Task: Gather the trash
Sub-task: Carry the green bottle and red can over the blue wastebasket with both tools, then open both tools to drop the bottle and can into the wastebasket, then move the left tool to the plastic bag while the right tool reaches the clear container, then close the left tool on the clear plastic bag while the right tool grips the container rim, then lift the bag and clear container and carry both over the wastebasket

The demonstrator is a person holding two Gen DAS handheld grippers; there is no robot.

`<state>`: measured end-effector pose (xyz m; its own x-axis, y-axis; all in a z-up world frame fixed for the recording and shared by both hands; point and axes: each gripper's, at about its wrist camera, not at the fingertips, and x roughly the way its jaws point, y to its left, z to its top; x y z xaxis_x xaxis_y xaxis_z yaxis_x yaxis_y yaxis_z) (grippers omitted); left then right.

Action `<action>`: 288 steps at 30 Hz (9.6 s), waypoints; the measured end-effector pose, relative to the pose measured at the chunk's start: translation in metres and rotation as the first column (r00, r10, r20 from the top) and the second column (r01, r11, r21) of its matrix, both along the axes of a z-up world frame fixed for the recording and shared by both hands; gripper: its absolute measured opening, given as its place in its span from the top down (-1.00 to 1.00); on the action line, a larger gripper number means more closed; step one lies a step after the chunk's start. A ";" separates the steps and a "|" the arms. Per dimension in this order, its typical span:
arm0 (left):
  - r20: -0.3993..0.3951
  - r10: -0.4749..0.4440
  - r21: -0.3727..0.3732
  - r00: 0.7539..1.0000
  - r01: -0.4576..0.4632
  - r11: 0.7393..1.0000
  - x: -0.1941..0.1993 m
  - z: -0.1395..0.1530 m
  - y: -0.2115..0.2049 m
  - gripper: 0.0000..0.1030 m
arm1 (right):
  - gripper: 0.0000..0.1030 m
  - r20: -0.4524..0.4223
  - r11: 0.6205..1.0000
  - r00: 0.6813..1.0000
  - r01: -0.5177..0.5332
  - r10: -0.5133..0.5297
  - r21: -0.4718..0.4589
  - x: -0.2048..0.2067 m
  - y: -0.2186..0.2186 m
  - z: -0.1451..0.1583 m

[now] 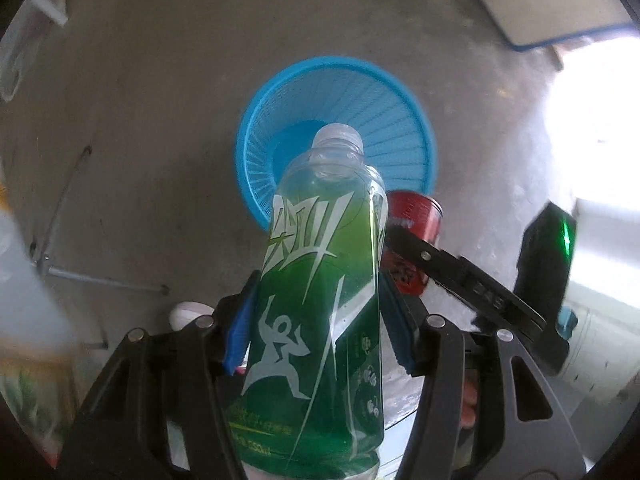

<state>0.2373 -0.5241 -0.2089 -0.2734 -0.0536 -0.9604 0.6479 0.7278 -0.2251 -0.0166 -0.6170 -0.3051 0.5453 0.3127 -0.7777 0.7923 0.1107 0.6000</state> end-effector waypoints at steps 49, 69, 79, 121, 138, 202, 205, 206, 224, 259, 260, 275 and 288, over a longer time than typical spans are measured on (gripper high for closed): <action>0.462 0.663 -0.553 0.589 -0.393 0.735 -0.148 0.213 0.563 -0.64 | -0.88 -0.317 0.447 0.839 -0.512 0.441 -0.734 -0.003 0.205 0.263; 0.409 0.760 -0.699 0.505 -0.362 0.617 -0.076 0.183 0.601 -0.28 | -0.63 -0.020 0.295 0.539 -0.491 0.842 -0.820 0.139 0.407 0.309; 0.344 0.755 -0.704 0.559 -0.379 0.601 -0.079 0.170 0.599 0.13 | 0.87 -0.068 0.279 0.472 -0.625 0.879 -0.729 0.166 0.438 0.278; -0.152 0.922 -0.716 0.357 -0.682 0.146 0.020 0.148 0.697 -0.13 | 0.65 0.053 0.576 0.590 -0.759 0.805 -0.302 0.102 0.356 0.243; -0.439 0.855 -0.585 0.277 -0.810 -0.038 0.047 0.097 0.692 0.52 | 0.65 0.050 0.576 0.590 -0.762 0.806 -0.296 0.102 0.359 0.242; -0.330 0.917 -0.624 0.225 -0.781 -0.033 0.029 0.114 0.717 0.98 | 0.64 0.028 0.590 0.608 -0.758 0.794 -0.277 0.107 0.368 0.238; -0.293 0.931 -0.667 0.220 -0.744 -0.034 0.011 0.129 0.724 0.98 | 0.64 0.020 0.586 0.607 -0.759 0.795 -0.284 0.107 0.369 0.239; -0.275 0.936 -0.683 0.221 -0.730 -0.029 0.004 0.135 0.726 0.98 | 0.64 0.018 0.584 0.605 -0.759 0.796 -0.288 0.107 0.371 0.240; -0.131 0.942 -0.792 0.309 -0.604 0.088 -0.078 0.164 0.700 0.99 | 0.67 0.016 0.621 0.642 -0.734 0.766 -0.273 0.104 0.371 0.238; -0.046 0.935 -0.835 0.351 -0.528 0.157 -0.093 0.181 0.680 0.99 | 0.92 0.123 0.701 0.714 -0.614 0.689 -0.363 0.090 0.338 0.291; -0.037 0.933 -0.835 0.357 -0.525 0.167 -0.092 0.183 0.676 0.99 | 0.92 0.132 0.707 0.717 -0.608 0.684 -0.361 0.089 0.334 0.292; 0.109 0.764 -0.833 0.636 -0.361 0.419 -0.049 0.240 0.543 0.99 | 0.92 0.298 0.892 0.867 -0.291 0.399 -0.347 0.020 0.203 0.297; 0.121 0.342 -0.677 0.932 -0.174 0.715 -0.020 0.214 0.280 0.99 | 0.91 0.155 0.948 0.985 0.122 -0.079 -0.294 -0.093 0.063 0.214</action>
